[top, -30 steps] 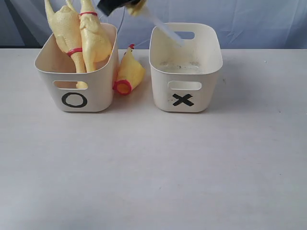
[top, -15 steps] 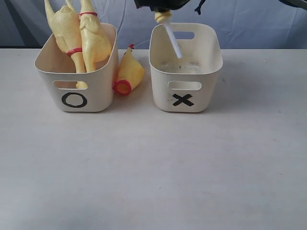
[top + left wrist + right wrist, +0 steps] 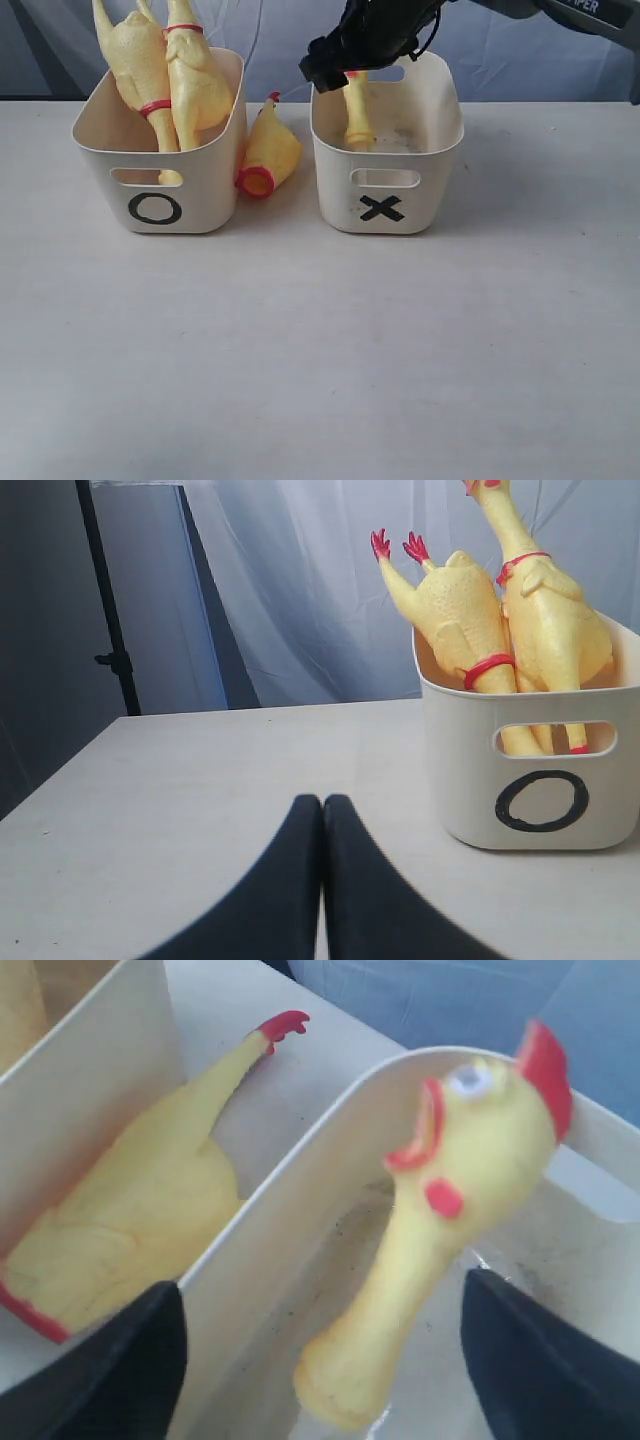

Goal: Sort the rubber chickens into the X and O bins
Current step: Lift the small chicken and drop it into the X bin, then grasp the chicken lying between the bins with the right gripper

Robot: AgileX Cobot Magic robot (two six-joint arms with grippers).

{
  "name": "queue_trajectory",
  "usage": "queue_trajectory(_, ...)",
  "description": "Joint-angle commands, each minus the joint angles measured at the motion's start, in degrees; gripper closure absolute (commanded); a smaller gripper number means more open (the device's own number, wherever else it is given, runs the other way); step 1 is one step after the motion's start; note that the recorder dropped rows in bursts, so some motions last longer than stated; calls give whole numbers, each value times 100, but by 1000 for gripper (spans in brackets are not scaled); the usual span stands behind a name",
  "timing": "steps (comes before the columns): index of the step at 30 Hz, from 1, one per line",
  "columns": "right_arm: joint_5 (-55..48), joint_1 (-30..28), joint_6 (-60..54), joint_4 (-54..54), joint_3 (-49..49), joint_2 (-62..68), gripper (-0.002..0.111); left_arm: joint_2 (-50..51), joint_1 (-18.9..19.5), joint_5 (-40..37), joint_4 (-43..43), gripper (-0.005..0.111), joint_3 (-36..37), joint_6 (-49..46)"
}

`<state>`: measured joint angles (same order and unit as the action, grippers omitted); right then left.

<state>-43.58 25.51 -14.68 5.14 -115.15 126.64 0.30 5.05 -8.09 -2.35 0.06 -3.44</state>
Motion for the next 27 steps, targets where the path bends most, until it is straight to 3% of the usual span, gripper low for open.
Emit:
queue_trajectory(1,-105,67,-866,996,-177,-249,51,-30,-58,39,11,107,-6,15)
queue_trajectory(4,-822,260,-3104,2202,-177,-404,53,-30,-58,39,11,107,-6,15)
queue_trajectory(6,-1210,450,-4158,2221,-177,-415,53,-30,-58,39,11,107,-6,15)
queue_trajectory(8,-1315,699,-4430,1688,-164,-356,52,-30,-58,39,11,107,-6,15)
queue_trajectory(13,-1063,1321,-4309,-45,-164,-19,34,-30,-58,39,11,107,-6,15)
queue_trajectory(18,-408,1609,-3300,-1298,-164,286,33,-30,-58,39,11,107,-6,15)
queue_trajectory(27,-86,1620,-2159,-1969,-164,739,33,-30,-58,39,11,107,-6,15)
